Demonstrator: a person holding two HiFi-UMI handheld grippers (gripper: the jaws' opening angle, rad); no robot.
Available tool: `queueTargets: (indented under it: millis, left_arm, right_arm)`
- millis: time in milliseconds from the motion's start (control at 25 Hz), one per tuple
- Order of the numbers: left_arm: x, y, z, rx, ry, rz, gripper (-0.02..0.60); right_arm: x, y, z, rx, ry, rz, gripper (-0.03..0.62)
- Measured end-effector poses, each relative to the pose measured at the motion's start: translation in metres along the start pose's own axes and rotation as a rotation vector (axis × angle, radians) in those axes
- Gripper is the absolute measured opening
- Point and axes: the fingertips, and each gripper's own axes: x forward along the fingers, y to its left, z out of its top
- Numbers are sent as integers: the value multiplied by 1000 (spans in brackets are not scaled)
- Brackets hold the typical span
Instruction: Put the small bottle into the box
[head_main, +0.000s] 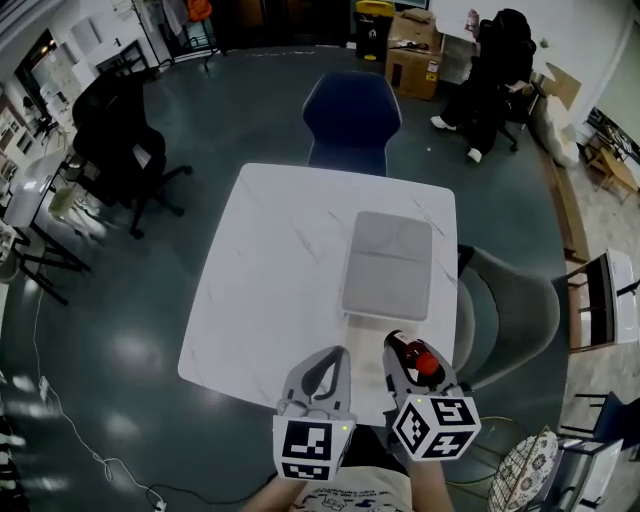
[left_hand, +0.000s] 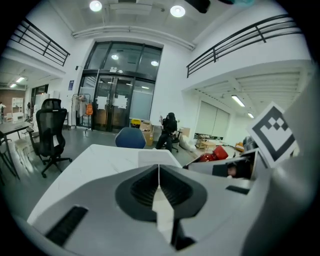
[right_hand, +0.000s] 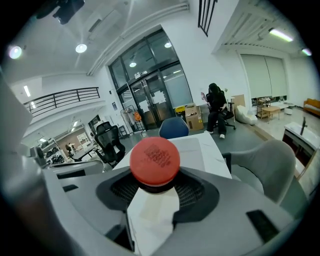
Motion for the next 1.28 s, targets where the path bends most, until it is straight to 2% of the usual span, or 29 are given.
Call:
queueTargets:
  millis: [480,1280]
  left_arm:
    - [45,7,-20,-41,87,0,20]
    - [68,25,-61,-100,189,14,20]
  right_arm:
    - [43,-22,-18,13,109,-1,225]
    - [85,-32,-79,-24,312,-15,225]
